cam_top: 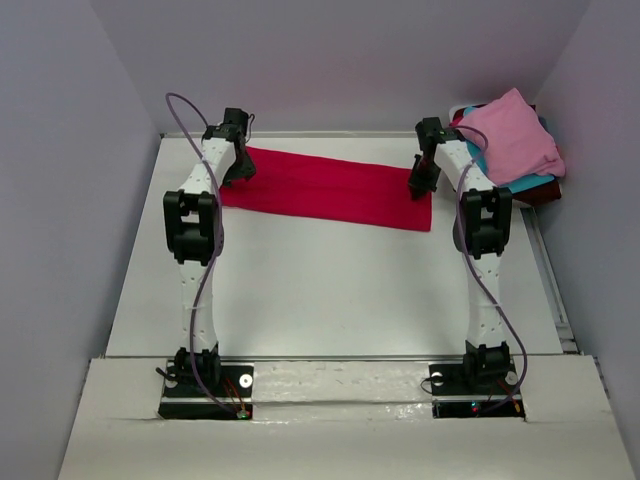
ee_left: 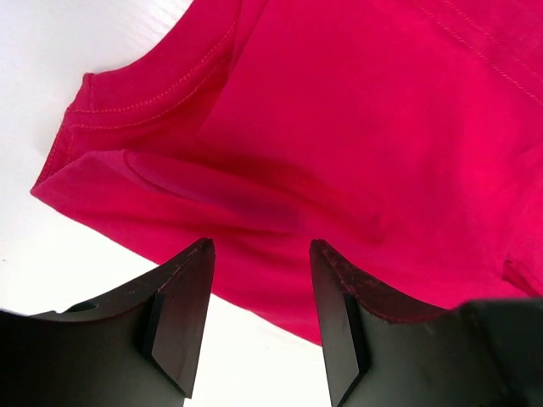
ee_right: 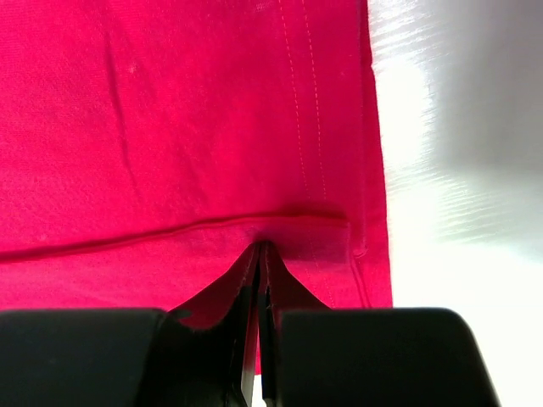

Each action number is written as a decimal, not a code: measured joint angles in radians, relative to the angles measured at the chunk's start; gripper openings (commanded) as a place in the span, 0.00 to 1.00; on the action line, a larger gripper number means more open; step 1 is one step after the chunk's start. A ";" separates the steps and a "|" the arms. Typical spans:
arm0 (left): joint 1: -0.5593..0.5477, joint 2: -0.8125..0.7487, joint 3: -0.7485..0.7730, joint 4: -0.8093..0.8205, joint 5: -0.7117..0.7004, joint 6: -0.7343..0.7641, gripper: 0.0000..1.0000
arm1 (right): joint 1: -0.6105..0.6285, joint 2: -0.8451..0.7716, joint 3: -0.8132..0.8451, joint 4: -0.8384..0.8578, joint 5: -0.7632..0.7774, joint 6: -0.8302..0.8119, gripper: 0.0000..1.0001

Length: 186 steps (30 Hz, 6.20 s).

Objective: Fold and stack the t-shirts
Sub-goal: Fold the tshirt

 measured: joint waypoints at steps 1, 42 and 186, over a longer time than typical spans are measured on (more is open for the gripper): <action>0.002 0.004 0.000 -0.001 0.003 -0.002 0.60 | 0.000 0.000 0.000 0.000 0.002 0.000 0.09; 0.097 0.158 0.117 0.010 0.192 -0.061 0.56 | 0.037 -0.141 -0.288 0.004 -0.103 -0.031 0.09; -0.217 0.244 0.241 0.000 -0.057 0.134 0.57 | 0.612 -0.466 -0.888 -0.062 -0.206 -0.042 0.30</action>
